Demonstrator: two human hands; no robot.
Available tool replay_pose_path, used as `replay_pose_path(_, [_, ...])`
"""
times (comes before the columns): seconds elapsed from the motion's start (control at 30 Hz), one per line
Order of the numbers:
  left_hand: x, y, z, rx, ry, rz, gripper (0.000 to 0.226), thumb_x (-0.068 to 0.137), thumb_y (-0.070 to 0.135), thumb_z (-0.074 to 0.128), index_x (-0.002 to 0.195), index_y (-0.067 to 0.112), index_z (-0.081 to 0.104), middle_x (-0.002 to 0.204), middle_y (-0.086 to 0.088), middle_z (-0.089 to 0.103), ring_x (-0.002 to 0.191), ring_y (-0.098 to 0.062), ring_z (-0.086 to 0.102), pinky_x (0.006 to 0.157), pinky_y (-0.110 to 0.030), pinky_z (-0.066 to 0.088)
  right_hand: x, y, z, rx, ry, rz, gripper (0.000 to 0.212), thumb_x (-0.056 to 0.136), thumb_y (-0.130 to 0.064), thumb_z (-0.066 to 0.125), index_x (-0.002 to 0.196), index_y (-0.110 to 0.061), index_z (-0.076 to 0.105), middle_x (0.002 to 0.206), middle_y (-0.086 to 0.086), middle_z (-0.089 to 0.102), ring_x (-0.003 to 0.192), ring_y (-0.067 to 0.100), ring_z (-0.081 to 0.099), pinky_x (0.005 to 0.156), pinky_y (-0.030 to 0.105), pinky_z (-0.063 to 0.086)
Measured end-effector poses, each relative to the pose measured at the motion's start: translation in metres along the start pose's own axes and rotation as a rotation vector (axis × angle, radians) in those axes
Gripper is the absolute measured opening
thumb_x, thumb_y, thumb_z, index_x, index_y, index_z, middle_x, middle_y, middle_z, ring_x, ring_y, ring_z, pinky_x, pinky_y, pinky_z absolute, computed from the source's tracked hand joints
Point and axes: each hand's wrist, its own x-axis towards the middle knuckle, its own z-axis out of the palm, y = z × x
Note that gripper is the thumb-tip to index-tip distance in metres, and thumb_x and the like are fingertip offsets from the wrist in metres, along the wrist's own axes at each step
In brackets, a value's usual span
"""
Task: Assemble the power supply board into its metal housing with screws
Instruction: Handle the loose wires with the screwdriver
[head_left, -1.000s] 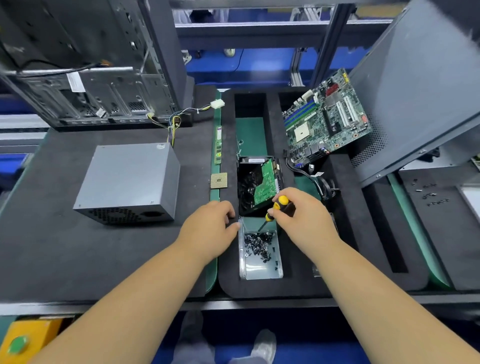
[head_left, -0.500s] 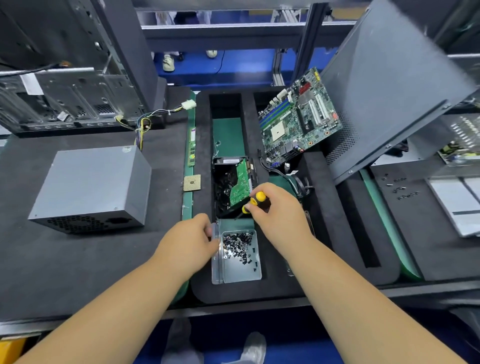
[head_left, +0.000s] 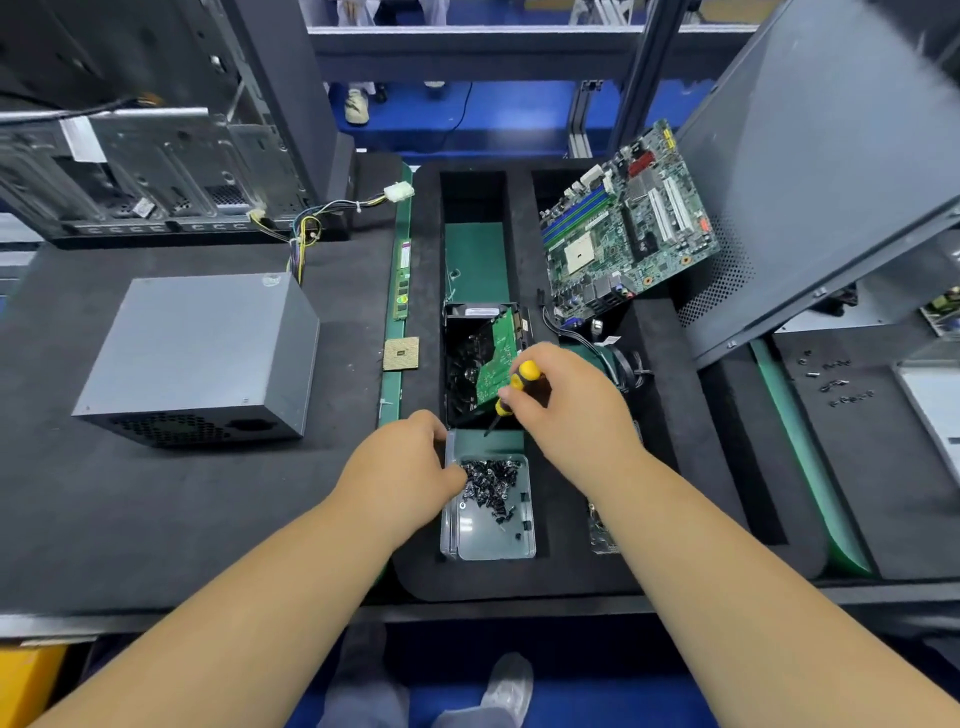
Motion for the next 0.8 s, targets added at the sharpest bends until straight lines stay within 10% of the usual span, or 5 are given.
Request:
replay_pose_path(0.27, [-0.014,-0.002,-0.003,-0.005,0.074,0.182,0.027,0.087,0.027,0.058,0.111,0.023,0.047,0.071,0.006,0.06,0.069,-0.013,0.057,0.066,-0.037,0.051,0.002,0.007,-0.02,0.053,0.086,0.021,0.012,0.092,-0.036,0.059,0.088,-0.03,0.05,0.084,-0.012,0.057,0.08,0.007,0.051,0.06,0.016,0.038])
replay_pose_path(0.8, [-0.01,0.009,-0.004,0.158,-0.074,0.076,0.03,0.085,0.03,0.059,0.109,0.018,0.044,0.09,0.0,0.063,0.081,-0.023,0.059,0.068,-0.04,0.051,0.001,0.001,-0.018,0.041,0.059,-0.017,0.015,0.093,-0.034,0.061,0.087,-0.027,0.049,0.084,-0.008,0.055,0.076,0.014,0.051,0.068,0.036,0.049])
